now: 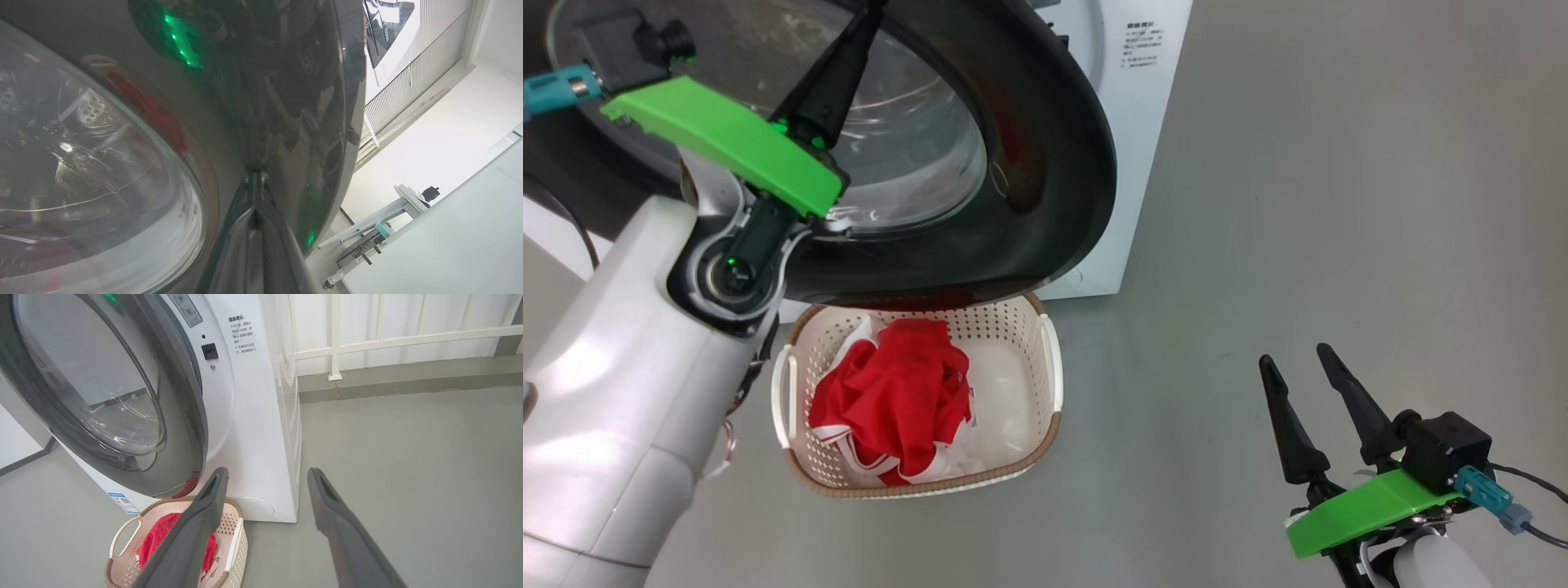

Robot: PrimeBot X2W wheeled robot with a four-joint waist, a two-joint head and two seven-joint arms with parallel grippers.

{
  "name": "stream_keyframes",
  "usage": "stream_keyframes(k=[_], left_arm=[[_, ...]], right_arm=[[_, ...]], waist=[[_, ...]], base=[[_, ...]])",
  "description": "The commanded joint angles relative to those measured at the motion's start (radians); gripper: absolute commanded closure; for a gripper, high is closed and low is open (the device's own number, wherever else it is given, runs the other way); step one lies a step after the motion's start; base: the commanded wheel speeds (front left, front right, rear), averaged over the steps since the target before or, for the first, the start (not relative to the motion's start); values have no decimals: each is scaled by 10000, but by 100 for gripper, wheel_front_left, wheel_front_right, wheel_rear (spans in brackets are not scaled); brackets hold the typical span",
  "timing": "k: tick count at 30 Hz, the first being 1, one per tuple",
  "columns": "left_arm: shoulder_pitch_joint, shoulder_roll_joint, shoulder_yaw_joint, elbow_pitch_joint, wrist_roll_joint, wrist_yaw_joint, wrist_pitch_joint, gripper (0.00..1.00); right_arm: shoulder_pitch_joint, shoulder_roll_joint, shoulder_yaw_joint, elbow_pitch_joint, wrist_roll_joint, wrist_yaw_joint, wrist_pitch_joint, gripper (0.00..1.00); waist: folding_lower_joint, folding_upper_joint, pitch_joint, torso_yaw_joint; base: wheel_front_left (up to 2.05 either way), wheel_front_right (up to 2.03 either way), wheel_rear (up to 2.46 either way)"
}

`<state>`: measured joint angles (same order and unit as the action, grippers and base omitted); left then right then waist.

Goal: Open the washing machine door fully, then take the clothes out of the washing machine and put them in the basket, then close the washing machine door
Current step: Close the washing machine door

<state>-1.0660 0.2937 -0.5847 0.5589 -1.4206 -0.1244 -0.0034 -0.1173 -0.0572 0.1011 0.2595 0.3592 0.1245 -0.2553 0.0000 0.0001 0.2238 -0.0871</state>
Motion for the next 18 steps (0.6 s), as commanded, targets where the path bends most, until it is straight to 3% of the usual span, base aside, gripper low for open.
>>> stream_keyframes(k=[1,18], left_arm=[[-395,452,223,-161,-181,-63,-140,100],[1524,881,-986,-1073,-497,-63,-1315,98]], right_arm=[[-308,-4,134,-264,-77,62,-65,0],[23,-130,-142,-247,-94,62,-65,0]], waist=[[0,-1,-13,39],[0,-1,-611,964]], base=[[0,0,0],[0,0,0]])
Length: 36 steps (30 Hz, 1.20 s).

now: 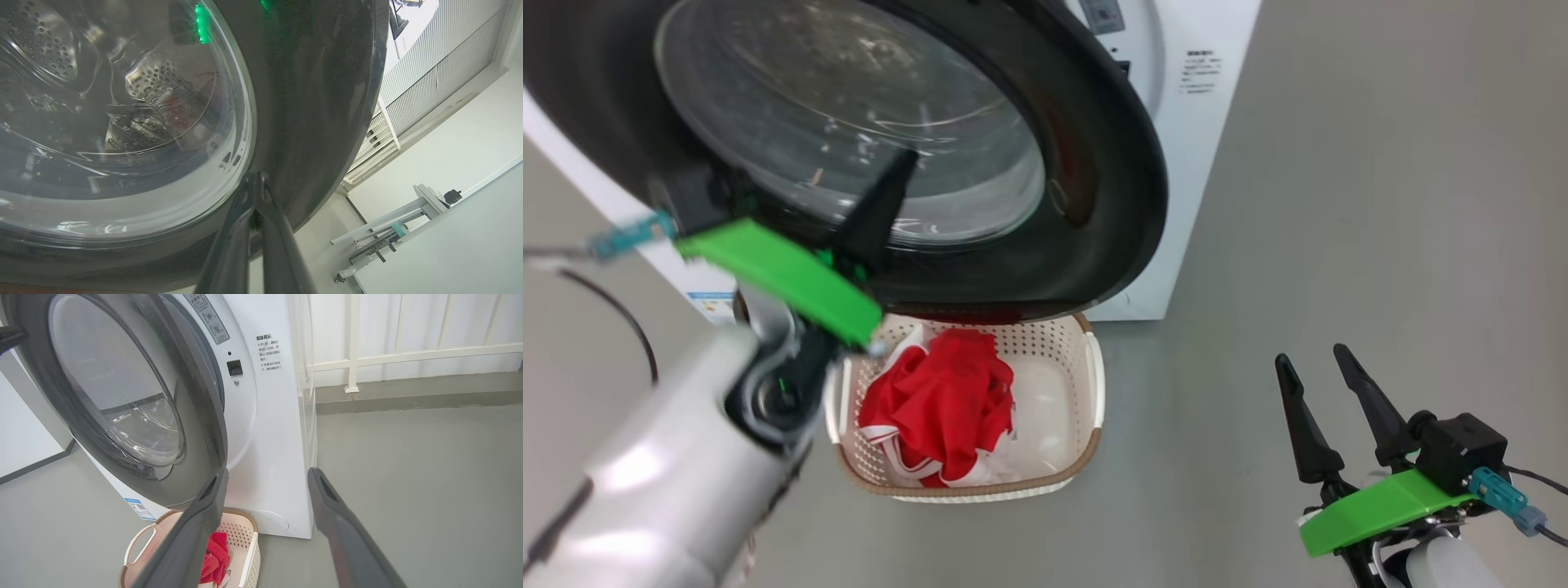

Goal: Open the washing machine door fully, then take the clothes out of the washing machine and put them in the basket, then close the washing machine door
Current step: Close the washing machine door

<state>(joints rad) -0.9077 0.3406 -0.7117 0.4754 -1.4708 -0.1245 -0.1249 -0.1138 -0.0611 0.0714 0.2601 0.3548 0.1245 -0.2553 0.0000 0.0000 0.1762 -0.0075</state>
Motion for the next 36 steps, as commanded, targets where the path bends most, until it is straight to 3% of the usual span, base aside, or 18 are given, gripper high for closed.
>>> stream_keyframes(k=[1,3,10,13,14,15,20,28,36], left_arm=[[127,447,209,-286,-7,-61,-215,91],[514,535,72,-382,-60,-61,-427,78],[1659,987,-217,-610,-36,-61,-1008,53],[2047,1153,-304,-568,297,-61,-1227,27],[2327,1239,-265,-528,490,-61,-1307,7],[2471,1271,-231,-512,575,-61,-1329,2],[3119,1344,278,-458,833,-61,-1361,0],[4925,1301,2005,-459,1612,-61,-1366,0],[6438,1065,3476,-457,3068,-61,-1367,0]], right_arm=[[12,-101,133,-256,-48,62,-65,0],[60,-111,110,-259,-46,62,-65,0],[262,-212,38,-282,0,62,-65,0],[358,-253,6,-293,22,62,-65,0],[428,-277,-21,-291,38,62,-65,0],[464,-285,-37,-288,45,62,-65,0],[601,-289,-74,-275,61,62,-65,0],[935,-287,-144,-245,117,62,-65,0],[1282,-337,-237,-277,183,62,-65,0]], waist=[[0,0,-169,223],[0,0,-237,310],[0,0,-436,555],[0,0,-517,619],[0,0,-561,648],[0,0,-582,656],[0,0,-667,633],[0,0,-967,413],[0,0,-1190,281]], base=[[0,0,0],[0,0,0],[0,0,0],[0,0,0],[0,0,0],[0,0,0],[0,0,0],[0,0,0],[0,0,0]])
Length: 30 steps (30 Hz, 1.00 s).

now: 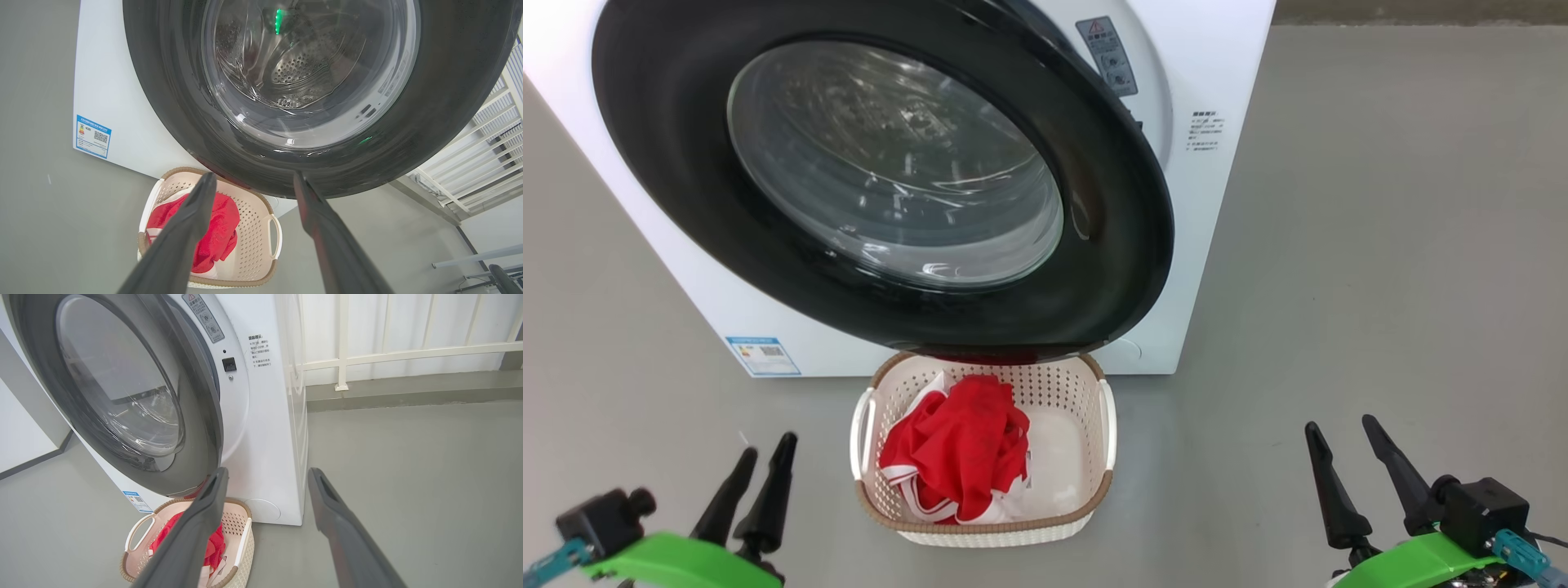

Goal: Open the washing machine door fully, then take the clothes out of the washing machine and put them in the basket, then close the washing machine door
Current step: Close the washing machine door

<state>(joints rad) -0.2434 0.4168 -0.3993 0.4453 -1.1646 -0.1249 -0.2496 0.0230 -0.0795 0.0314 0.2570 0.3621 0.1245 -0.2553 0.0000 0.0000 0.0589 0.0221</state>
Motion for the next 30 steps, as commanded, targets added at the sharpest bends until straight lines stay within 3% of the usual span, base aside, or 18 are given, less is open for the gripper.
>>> stream_keyframes(k=[1,18,25,30], left_arm=[[-60,245,570,-166,225,-58,-121,0],[1948,-874,3647,-1275,4705,-58,-122,0],[2459,-1467,4548,-2051,6807,-58,-122,0],[2718,-1848,4854,-2417,7685,-58,-122,0]], right_arm=[[-48,-162,151,-248,116,62,-65,0],[271,-301,-41,-340,150,62,-65,0],[327,-257,-180,-435,205,62,-65,0],[357,-248,-230,-470,200,62,-65,0]], waist=[[0,0,-41,-26],[0,0,-386,-323],[0,0,-347,-387],[0,0,-336,-400]], base=[[0,0,0],[0,0,0],[0,0,0],[0,0,0]])
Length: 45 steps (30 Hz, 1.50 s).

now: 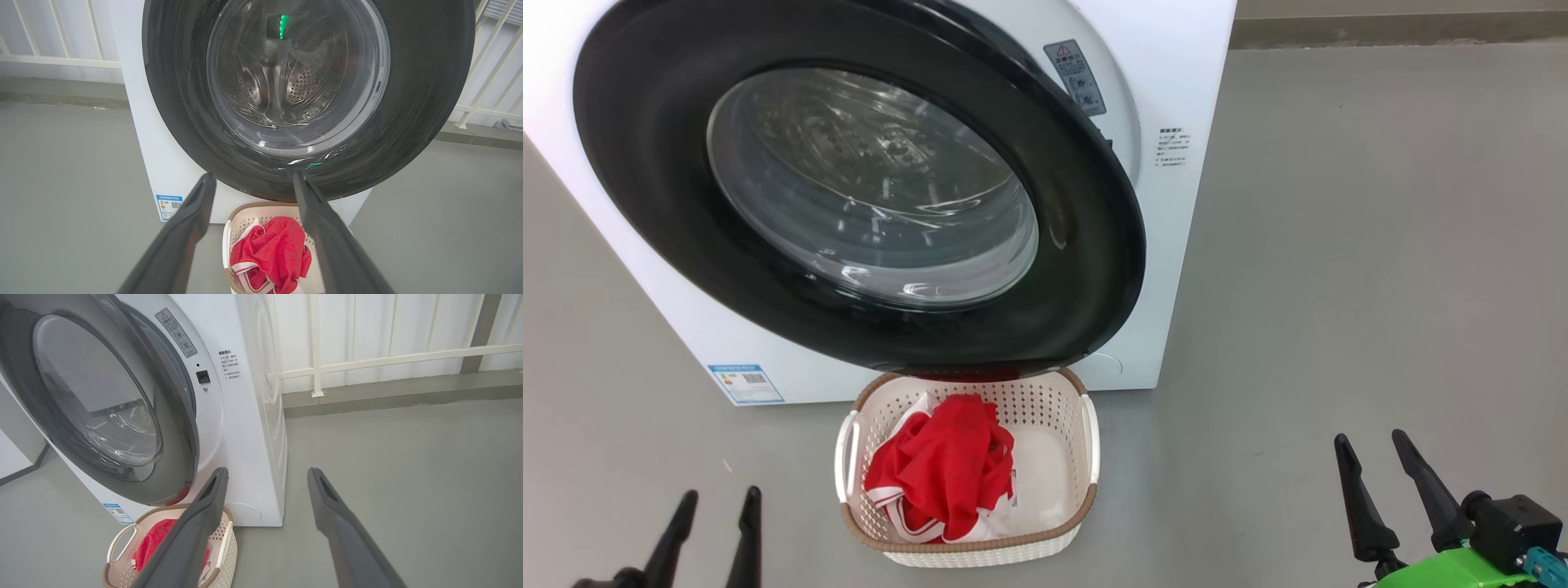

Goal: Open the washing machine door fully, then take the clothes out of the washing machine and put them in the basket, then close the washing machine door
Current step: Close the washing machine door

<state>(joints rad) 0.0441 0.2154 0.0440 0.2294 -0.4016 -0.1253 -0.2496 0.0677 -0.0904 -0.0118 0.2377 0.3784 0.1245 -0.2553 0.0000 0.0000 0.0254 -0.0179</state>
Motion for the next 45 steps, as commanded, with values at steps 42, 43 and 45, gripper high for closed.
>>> stream_keyframes(k=[42,43,45], left_arm=[[-688,-839,-444,-700,618,-54,-122,0],[-688,-839,-444,-700,618,-54,-122,0],[-778,-863,-489,-729,577,-54,-122,0]], right_arm=[[-3075,319,1268,153,405,62,-65,100],[-3075,319,1268,153,405,62,-65,100],[-3452,336,1280,270,437,62,-65,100]], waist=[[0,0,776,1851],[0,0,776,1851],[0,0,958,1949]], base=[[0,0,0],[0,0,0],[0,0,0]])
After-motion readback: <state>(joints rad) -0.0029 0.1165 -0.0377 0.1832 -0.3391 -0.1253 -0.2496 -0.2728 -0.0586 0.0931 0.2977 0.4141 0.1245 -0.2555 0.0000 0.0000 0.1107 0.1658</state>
